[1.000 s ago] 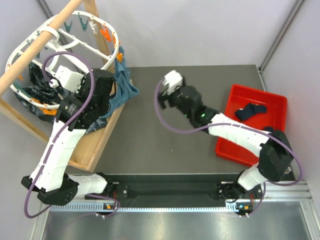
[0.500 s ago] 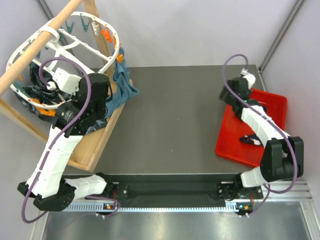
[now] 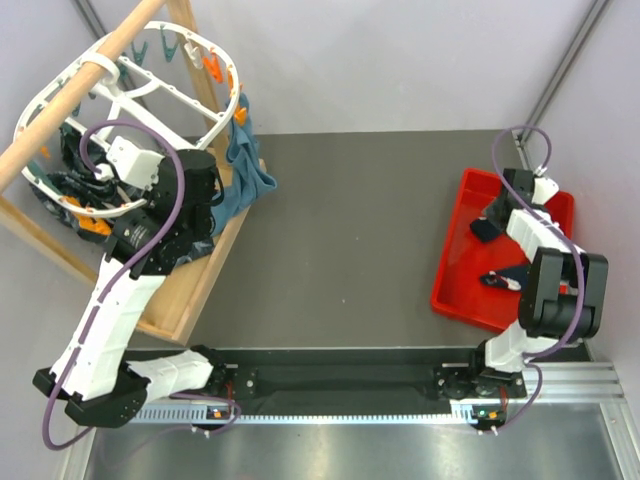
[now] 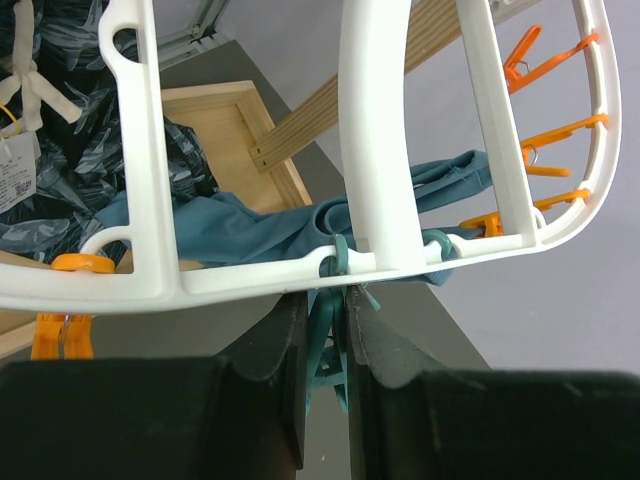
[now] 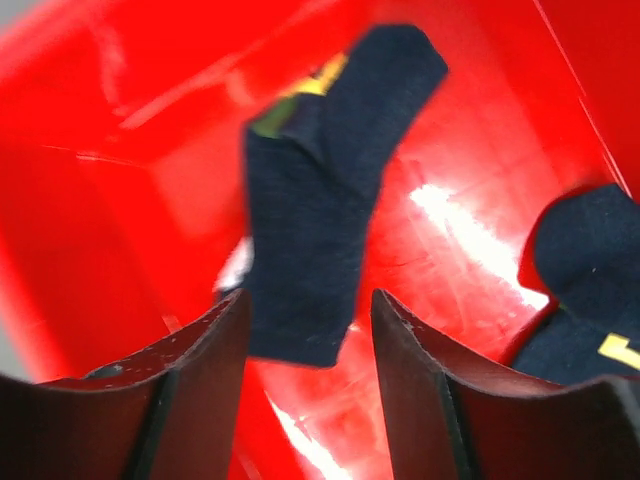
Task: Clip the socks to the hanger
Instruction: Pick up the sock from the bin.
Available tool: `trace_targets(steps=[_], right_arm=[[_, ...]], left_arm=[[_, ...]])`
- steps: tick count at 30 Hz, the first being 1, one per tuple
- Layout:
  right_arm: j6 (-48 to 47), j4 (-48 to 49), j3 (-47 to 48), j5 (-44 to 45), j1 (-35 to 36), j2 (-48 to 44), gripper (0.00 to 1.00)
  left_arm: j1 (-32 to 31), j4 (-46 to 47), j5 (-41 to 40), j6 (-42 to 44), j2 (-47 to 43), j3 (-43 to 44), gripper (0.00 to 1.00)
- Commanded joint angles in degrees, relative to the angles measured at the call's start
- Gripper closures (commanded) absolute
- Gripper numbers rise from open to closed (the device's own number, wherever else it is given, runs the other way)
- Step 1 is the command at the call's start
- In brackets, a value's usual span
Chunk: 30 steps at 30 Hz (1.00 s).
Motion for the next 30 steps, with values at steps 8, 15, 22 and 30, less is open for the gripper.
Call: trace_targets(steps=[8,15,22,30], right_arm=[[-3.1,-0.4,8.1,2.4,-0.6,8.6,0.35],[-3.1,0.5,9.9,-0.2,-0.5,12.0,0.19],[-1.7,-0.3,10.8,0.0,-0.5,14.8,0.27],[-0.9,0.6,8.4,0.6,-0.6,12.6,0.85]], left_arm=[[0.3,2.2,2.4,1.0,-1.1,-2.7,1.0],[0.3,1.8,2.0,0.8,-1.8,-3.4,1.0],[0.3,1.0,2.1,-0.3,-2.0,-4.0,1.0],[0.3,1.5,3.1,-1.7,-2.0,-5.0,1.0]])
